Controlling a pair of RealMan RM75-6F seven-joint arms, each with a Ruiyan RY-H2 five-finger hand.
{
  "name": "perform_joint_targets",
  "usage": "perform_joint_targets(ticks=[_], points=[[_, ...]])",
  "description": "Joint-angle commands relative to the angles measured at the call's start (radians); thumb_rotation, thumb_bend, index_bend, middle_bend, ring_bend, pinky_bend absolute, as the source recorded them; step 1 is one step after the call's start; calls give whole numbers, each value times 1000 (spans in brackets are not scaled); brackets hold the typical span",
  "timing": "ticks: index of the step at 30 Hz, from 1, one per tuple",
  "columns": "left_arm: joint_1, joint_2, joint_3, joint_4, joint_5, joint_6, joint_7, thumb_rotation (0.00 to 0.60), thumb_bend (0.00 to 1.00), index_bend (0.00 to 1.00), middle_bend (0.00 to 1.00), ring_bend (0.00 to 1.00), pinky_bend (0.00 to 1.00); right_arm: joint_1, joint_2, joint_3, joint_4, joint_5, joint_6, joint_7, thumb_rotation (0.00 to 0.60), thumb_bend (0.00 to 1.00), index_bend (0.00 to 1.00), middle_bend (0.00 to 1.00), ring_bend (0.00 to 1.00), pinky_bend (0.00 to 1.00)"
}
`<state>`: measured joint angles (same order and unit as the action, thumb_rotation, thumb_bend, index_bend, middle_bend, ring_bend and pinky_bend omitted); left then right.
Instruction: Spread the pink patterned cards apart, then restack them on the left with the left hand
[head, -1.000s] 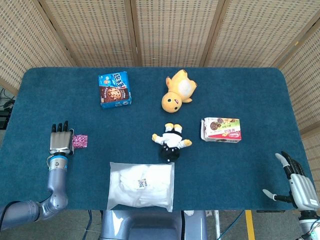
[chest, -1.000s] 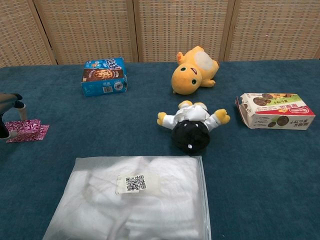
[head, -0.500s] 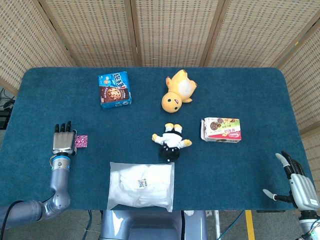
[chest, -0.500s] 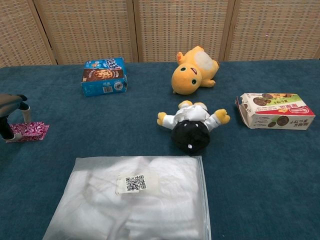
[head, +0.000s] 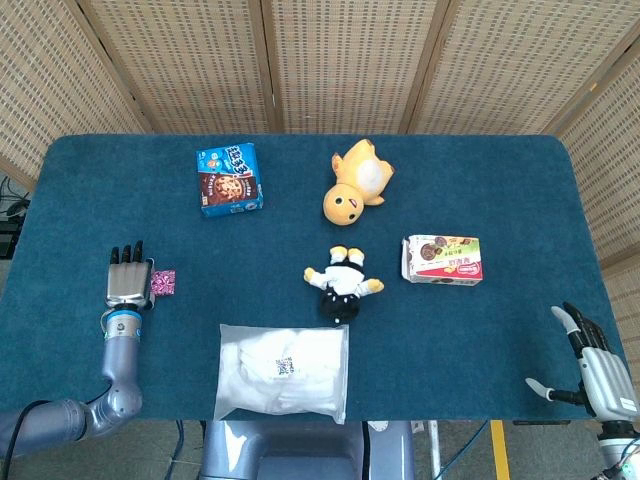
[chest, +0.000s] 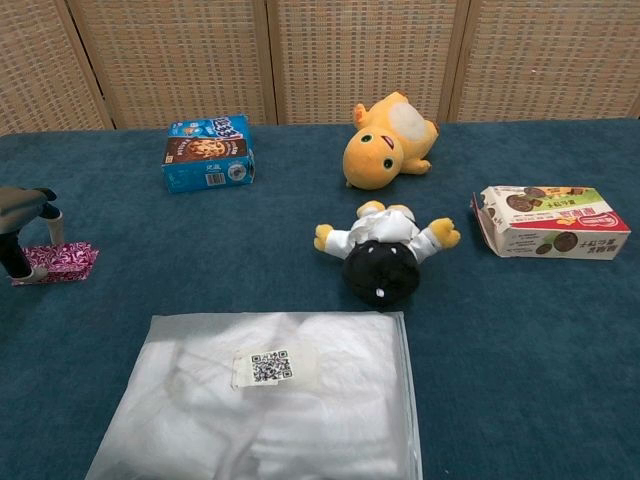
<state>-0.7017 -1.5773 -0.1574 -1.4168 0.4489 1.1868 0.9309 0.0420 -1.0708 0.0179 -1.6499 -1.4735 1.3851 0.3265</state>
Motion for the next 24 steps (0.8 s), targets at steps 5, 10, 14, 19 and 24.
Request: perform_joint_targets(ticks=[5,10,14,19,24], points=[[-1,-4,-3,12,3,5,2,600,334,367,0,0,0,1,0,-1,0,3,-6,-1,600,106,43,0,0,0],[0,-8,-5,17,-4,0,5,600,329,343,0,0,0,1,-1,0,0,2,-4,-3,600,106,43,0,0,0],[1,-12,-4,26,-2,-1,6,600,321,302,0,0,0,1,-1,0,1,3,-4,-3,600,106,43,0,0,0],[3,-16,-6,33,-1,-4,3,600,318,289,0,0,0,1,-1,0,1,3,-4,-3,600,105,43,0,0,0],[4,-17,-5,34,-1,-3,7,600,316,281,0,0,0,1,0,0,0,3,-4,-2,600,106,43,0,0,0]])
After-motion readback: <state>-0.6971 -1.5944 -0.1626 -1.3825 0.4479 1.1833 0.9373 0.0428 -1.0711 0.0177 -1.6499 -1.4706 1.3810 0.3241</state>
